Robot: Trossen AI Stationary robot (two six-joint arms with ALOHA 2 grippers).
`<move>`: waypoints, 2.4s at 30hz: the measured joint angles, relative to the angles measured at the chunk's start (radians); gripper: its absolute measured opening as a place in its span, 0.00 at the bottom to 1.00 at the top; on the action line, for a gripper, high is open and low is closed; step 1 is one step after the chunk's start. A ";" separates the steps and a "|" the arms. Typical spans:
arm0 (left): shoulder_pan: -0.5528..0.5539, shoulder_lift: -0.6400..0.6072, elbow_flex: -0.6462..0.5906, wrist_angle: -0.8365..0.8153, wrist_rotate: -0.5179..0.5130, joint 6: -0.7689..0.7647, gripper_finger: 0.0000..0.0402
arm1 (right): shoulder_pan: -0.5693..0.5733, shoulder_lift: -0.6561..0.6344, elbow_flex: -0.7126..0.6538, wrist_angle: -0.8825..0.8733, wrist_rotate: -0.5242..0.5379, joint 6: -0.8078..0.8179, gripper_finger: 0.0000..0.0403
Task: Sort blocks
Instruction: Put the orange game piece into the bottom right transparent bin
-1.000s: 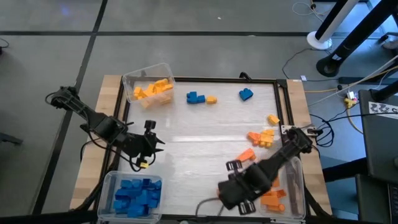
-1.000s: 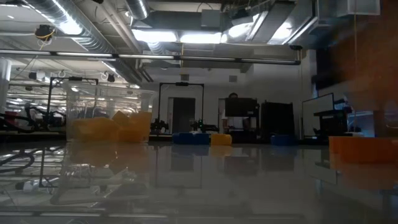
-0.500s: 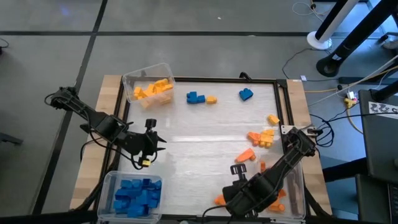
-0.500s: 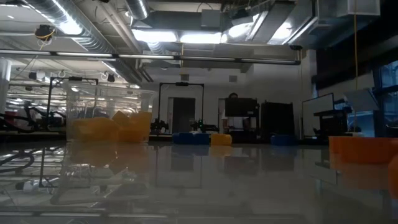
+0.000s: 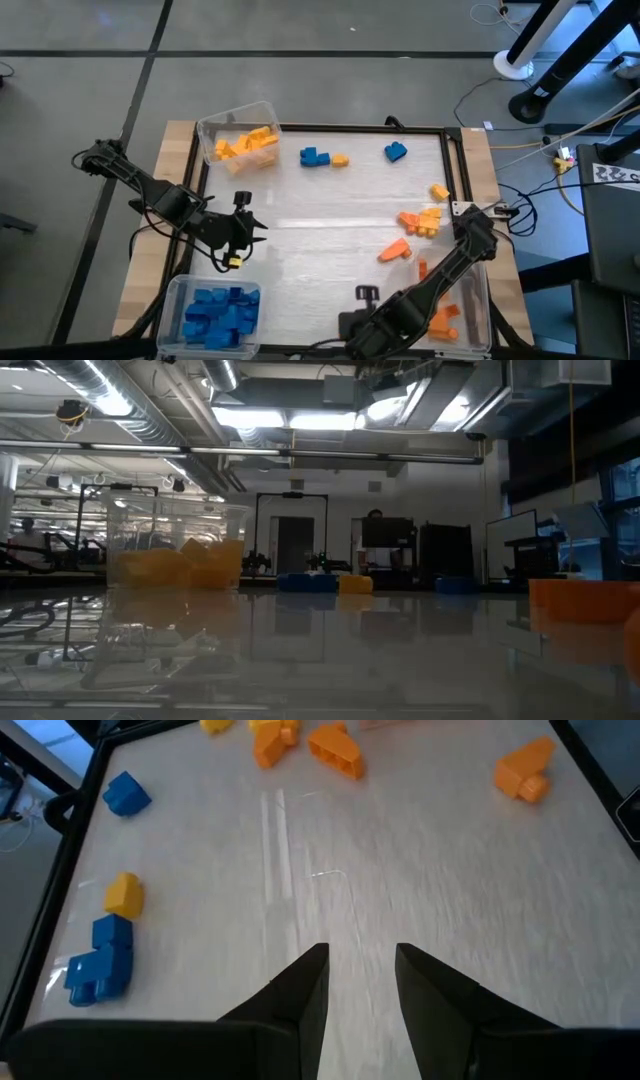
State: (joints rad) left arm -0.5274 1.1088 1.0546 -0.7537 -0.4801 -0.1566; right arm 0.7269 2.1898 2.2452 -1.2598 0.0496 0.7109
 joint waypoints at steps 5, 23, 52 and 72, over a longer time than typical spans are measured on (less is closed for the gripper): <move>0.000 0.000 0.000 0.000 0.000 0.000 0.27 | 0.000 0.046 0.000 0.055 -0.077 0.054 0.25; -0.003 0.000 0.000 0.003 0.000 0.000 0.27 | 0.007 0.147 -0.009 -0.119 -0.036 0.147 0.44; -0.002 0.000 -0.001 0.007 0.001 -0.003 0.27 | -0.043 -0.328 -0.678 0.300 0.023 0.119 0.45; -0.002 0.000 -0.001 0.007 0.001 -0.003 0.27 | -0.013 -0.336 -1.043 0.853 -0.125 0.283 0.45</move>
State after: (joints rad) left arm -0.5297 1.1091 1.0534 -0.7471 -0.4789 -0.1596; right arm 0.7141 1.8538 1.2022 -0.4065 -0.0753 0.9939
